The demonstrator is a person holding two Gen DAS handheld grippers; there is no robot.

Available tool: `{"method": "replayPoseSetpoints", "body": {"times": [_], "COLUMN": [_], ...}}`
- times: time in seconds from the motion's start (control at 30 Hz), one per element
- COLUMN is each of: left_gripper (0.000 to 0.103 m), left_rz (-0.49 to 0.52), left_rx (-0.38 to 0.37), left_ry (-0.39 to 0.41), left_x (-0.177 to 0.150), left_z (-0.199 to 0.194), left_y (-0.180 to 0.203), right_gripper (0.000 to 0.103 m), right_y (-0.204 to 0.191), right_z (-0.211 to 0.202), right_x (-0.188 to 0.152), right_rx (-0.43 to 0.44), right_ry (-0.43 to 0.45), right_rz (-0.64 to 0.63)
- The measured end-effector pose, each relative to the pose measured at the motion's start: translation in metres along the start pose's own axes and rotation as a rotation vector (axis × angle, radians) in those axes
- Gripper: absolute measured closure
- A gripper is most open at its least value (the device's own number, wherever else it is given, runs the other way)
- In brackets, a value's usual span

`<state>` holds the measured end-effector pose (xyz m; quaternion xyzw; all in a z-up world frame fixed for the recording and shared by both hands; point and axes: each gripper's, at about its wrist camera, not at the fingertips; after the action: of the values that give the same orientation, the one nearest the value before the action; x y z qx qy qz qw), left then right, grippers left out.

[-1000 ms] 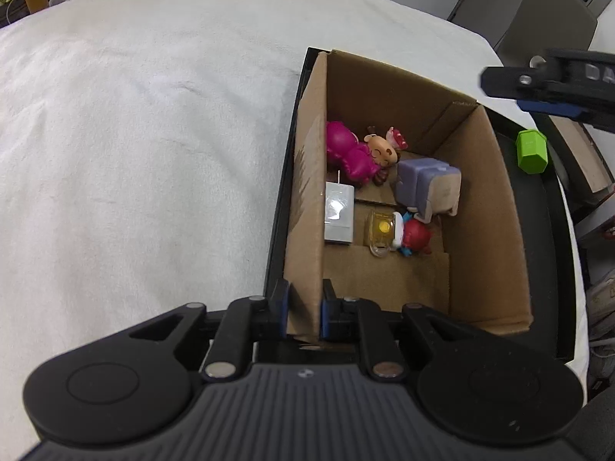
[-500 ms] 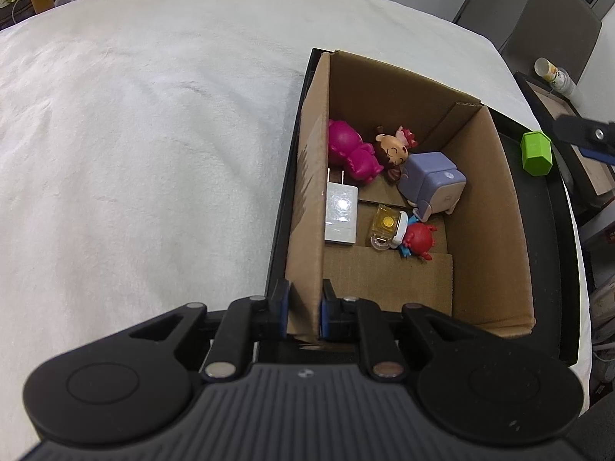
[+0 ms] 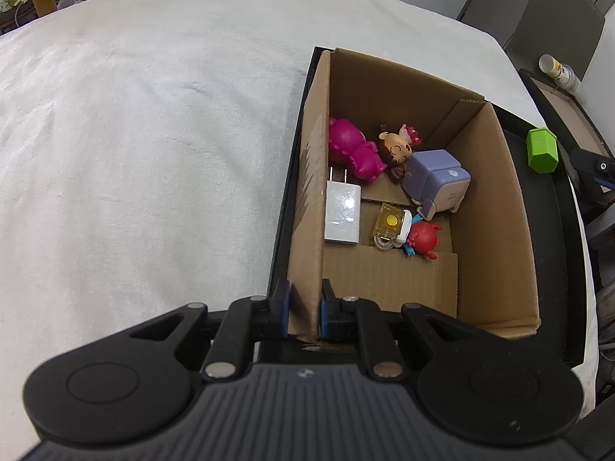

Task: Organize rigid objects
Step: 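Move the right tool toward the green hexagonal box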

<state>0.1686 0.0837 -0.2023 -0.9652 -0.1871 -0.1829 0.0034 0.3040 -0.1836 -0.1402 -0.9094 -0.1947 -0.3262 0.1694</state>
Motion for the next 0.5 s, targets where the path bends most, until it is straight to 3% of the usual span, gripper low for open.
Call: {"method": "replayPoseSetpoints", "body": {"times": [0.5], "left_gripper": [0.090], "left_rz": [0.023], "left_rx": [0.066], "left_ry": [-0.028], "left_x": [0.003], "left_z": [0.013], "left_y": [0.011], "right_gripper": [0.027], "right_y": [0.079], "right_z": [0.038], "right_x": [-0.011], "right_rx": [-0.040], "right_ry": [0.068], "right_rz": [0.235]}}
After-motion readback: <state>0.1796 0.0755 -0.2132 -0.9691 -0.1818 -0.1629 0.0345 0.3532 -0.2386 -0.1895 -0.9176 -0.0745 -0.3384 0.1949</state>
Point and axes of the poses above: each gripper's, at about its wrist camera, not at the fingertips, and z roughly the way its jaws point, y to its right, x to its top, and after that the axes turned 5 degrees about x, right-handed
